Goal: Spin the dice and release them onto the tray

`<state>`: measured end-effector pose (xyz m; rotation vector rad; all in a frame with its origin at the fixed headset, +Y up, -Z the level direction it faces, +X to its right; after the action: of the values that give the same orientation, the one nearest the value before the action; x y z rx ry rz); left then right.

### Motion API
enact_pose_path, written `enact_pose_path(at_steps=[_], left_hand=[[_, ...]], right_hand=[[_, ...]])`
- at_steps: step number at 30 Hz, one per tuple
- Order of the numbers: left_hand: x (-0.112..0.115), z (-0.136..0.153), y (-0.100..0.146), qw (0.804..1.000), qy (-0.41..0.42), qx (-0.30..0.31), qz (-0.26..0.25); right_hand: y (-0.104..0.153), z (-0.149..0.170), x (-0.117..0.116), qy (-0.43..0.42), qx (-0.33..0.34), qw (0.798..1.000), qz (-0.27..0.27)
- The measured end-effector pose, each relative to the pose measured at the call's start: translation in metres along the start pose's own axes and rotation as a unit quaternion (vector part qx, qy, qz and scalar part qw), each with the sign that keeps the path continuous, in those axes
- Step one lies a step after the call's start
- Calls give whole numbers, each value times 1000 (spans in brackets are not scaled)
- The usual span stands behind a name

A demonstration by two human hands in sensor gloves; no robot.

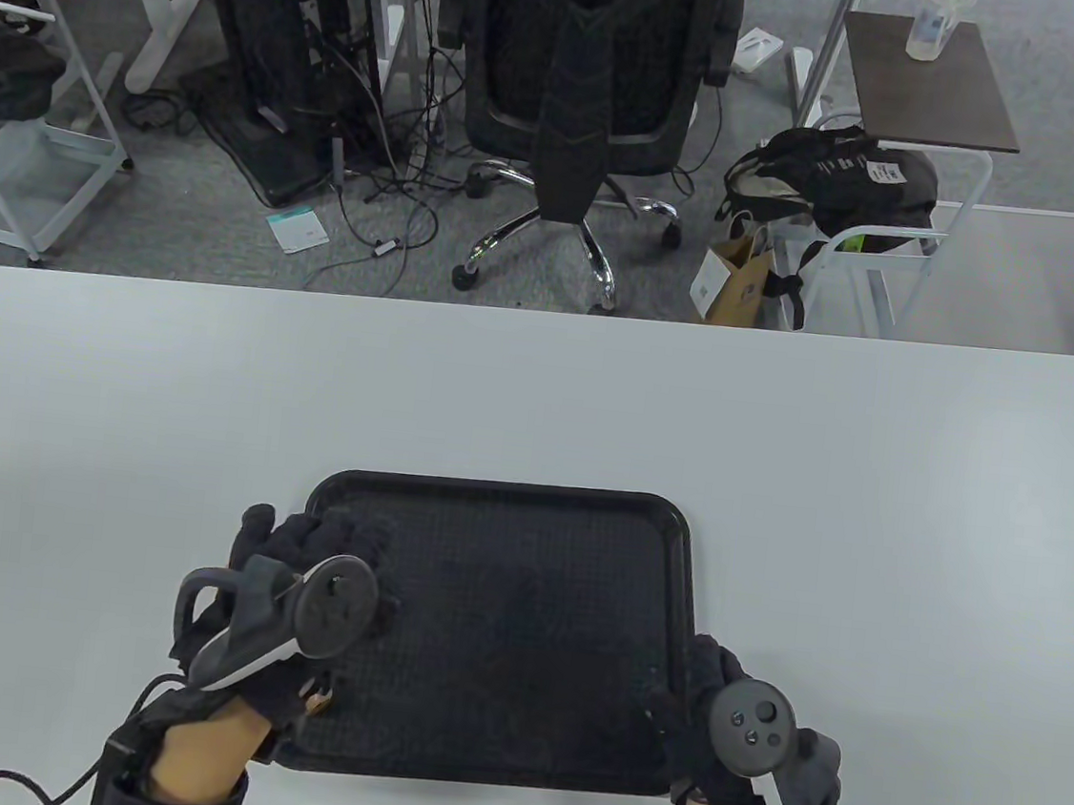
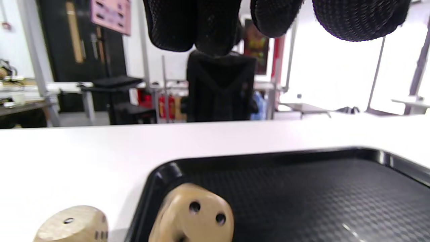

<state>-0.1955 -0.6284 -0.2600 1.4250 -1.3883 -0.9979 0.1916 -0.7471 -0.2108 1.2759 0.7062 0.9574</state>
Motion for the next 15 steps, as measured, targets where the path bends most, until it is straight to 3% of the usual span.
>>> enact_pose_path(at_steps=[6, 15], left_hand=[[3, 43, 12, 999, -2, -33, -11], [47, 101, 10, 996, 20, -87, 30]], right_hand=[[0, -2, -1, 3, 2, 1000, 0], [1, -2, -1, 7, -3, 1000, -2]])
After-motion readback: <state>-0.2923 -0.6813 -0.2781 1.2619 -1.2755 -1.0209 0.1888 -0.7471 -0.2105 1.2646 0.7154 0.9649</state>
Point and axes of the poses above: the tracker on the back of each hand, its own z axis roughly to the little-finger side, its own y axis roughly from the fingertips to the wrist, x = y × z, the point moved 4 cm from there along -y, roughly from the wrist to the fingertips, and after that the axes turned 5 degrees about x, right-handed, at the moved point
